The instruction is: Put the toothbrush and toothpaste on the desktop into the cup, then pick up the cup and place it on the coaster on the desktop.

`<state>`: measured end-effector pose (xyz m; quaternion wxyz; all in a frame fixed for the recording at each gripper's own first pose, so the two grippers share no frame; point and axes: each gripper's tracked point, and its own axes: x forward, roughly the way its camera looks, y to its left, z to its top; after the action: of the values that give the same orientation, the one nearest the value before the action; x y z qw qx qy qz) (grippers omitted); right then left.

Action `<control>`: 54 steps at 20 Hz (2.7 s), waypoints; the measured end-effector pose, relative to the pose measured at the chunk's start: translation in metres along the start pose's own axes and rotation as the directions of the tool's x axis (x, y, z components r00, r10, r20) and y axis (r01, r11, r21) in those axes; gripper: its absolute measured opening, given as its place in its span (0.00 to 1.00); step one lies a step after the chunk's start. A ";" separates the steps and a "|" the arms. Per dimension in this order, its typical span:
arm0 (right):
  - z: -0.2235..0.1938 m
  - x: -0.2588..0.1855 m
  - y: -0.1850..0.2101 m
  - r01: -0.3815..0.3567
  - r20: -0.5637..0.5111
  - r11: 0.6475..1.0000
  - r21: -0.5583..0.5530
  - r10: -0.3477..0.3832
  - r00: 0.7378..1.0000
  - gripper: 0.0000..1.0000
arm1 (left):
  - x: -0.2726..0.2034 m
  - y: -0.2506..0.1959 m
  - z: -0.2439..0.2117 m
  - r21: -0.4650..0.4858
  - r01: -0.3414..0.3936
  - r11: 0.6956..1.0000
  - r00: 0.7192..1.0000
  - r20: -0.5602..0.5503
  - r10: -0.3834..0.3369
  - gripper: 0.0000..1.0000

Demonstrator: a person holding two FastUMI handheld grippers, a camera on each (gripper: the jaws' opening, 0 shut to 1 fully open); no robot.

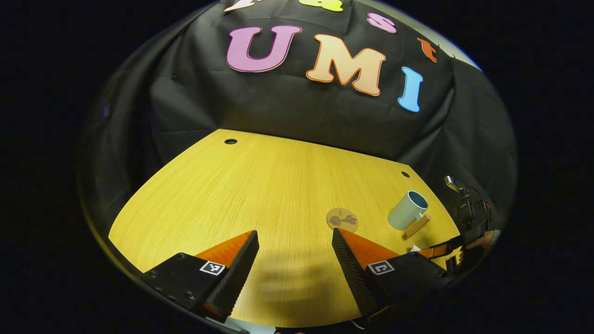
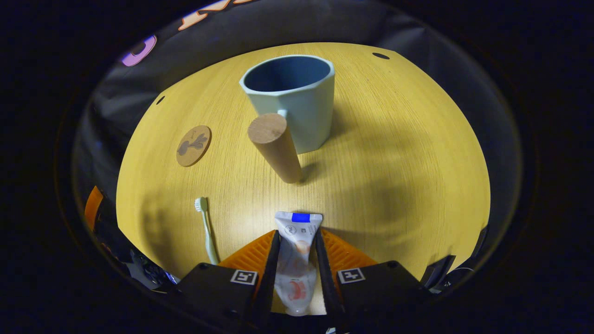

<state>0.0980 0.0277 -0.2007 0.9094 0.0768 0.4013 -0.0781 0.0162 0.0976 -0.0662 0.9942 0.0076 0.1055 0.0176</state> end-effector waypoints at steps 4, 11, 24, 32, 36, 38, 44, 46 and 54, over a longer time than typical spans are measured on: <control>-0.001 0.004 -0.006 0.023 -0.027 0.998 0.058 -0.022 0.999 0.23 | 0.001 -0.012 -0.007 0.003 0.029 1.000 0.999 -0.019 -0.029 0.95; -0.001 0.002 -0.006 -0.002 -0.009 0.999 0.045 0.003 1.000 0.16 | 0.000 -0.029 -0.017 0.007 0.062 0.998 0.997 -0.051 -0.061 0.95; 0.005 -0.016 -0.001 -0.091 0.166 0.996 -0.002 0.090 0.982 0.13 | 0.009 -0.096 -0.048 0.000 0.144 0.990 0.968 -0.206 -0.141 0.94; 0.016 -0.056 -0.027 -0.150 0.248 0.989 0.014 0.142 0.958 0.13 | 0.018 -0.149 -0.091 0.027 0.187 0.982 0.900 -0.406 -0.160 0.91; 0.020 -0.069 -0.039 -0.191 0.262 0.982 -0.013 0.187 0.947 0.12 | 0.026 -0.170 -0.114 0.054 0.188 0.981 0.859 -0.494 -0.137 0.88; 0.021 -0.073 -0.046 -0.199 0.271 0.979 -0.044 0.203 0.941 0.12 | 0.027 -0.176 -0.123 0.051 0.176 0.983 0.837 -0.534 -0.122 0.87; 0.029 -0.071 -0.059 -0.255 0.262 0.963 -0.087 0.269 0.927 0.12 | 0.039 -0.178 -0.136 0.082 0.109 0.991 0.796 -0.604 -0.038 0.81; 0.033 -0.070 -0.069 -0.245 0.268 0.963 -0.114 0.267 0.926 0.12 | 0.041 -0.175 -0.140 0.087 0.075 0.993 0.778 -0.628 -0.004 0.78; 0.043 -0.072 -0.090 -0.249 0.275 0.955 -0.162 0.286 0.918 0.12 | 0.049 -0.173 -0.153 0.117 0.016 0.993 0.704 -0.707 0.072 0.64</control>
<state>0.0625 -0.0633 -0.1257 0.9641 0.0619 0.2509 0.0617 0.0378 -0.0713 -0.2289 0.8747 0.0589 0.4803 0.0284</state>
